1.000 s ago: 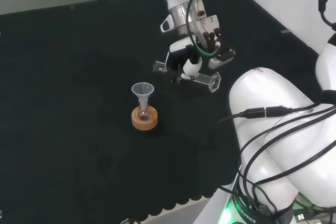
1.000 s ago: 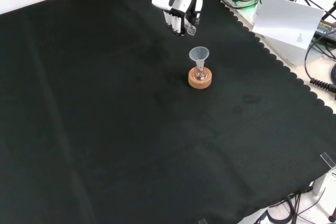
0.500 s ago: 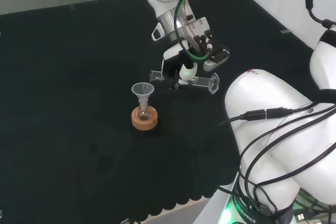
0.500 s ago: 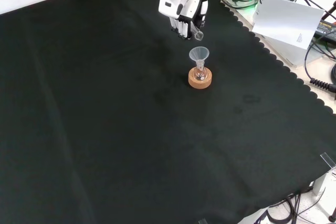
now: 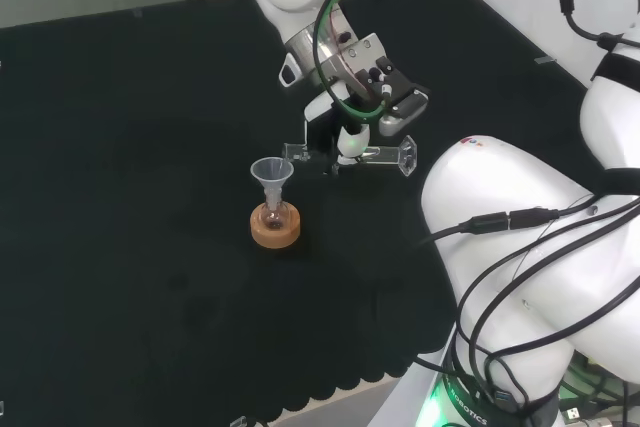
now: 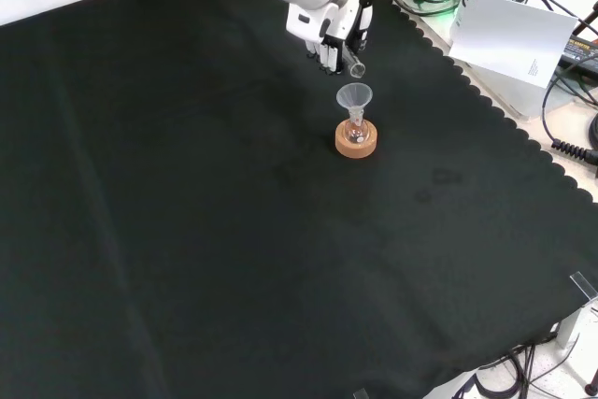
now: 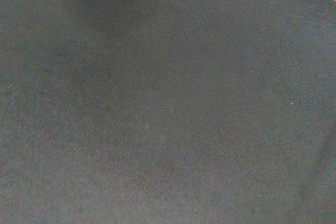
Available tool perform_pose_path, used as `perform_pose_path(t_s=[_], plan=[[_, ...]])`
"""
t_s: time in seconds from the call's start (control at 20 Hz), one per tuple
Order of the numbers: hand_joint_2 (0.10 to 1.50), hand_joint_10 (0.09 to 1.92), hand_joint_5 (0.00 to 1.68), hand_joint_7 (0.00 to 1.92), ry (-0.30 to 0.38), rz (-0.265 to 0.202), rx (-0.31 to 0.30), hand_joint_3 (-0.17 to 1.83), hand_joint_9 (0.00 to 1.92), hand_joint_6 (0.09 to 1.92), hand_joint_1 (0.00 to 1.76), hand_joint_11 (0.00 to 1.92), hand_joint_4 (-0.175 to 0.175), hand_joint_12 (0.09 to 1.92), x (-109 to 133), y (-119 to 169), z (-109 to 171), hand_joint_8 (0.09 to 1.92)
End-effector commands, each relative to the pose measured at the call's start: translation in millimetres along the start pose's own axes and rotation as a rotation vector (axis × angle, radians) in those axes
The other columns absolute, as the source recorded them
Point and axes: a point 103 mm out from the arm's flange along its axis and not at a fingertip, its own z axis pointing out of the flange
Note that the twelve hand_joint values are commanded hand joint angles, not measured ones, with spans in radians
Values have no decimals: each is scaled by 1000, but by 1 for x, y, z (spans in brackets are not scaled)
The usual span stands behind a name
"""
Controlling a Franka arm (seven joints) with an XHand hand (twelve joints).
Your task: Pour the water from the graduated cylinder into the round-bottom flask.
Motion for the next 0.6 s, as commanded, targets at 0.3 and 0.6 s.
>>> perform_pose_path(t_s=[0.3, 0.6], plan=[[1228, 499, 841, 770, -61, 69, 52, -12, 1156, 908, 1331, 1048, -74, 877, 5, 7, -13, 1364], [1228, 502, 836, 770, -80, 104, 66, -11, 1155, 909, 1331, 1050, -73, 875, 4, 6, -17, 1365]])
